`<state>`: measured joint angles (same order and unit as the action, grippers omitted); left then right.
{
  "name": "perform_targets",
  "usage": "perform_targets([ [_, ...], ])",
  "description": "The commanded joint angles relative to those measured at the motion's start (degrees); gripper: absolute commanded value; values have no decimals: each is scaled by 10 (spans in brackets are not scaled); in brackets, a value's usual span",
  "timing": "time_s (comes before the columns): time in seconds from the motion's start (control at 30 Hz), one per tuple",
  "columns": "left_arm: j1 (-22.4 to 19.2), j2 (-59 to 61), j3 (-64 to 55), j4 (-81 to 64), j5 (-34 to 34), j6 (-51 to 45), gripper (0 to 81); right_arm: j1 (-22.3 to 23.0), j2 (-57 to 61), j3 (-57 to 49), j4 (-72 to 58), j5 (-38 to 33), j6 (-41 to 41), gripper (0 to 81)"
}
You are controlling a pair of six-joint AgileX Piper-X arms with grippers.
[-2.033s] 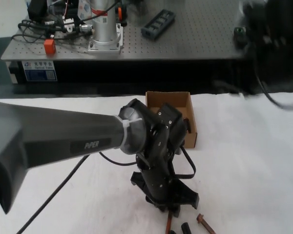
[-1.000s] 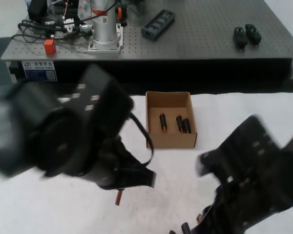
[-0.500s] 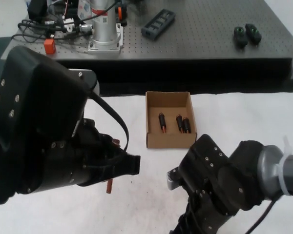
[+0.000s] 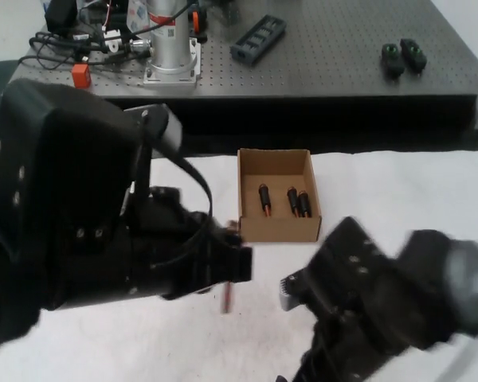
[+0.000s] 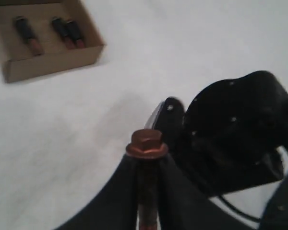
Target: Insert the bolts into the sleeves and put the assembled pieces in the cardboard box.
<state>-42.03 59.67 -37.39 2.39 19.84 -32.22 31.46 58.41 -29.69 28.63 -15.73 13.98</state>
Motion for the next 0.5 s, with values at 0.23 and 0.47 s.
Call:
perform_targets([
  [0.23,1,-2,72,-251,55,-129,3,0,-168,91,-136,-159,102,29],
  [0.47,1,32,73,-297,122,-162,3,0,-176,129,-277,-176,172,29],
])
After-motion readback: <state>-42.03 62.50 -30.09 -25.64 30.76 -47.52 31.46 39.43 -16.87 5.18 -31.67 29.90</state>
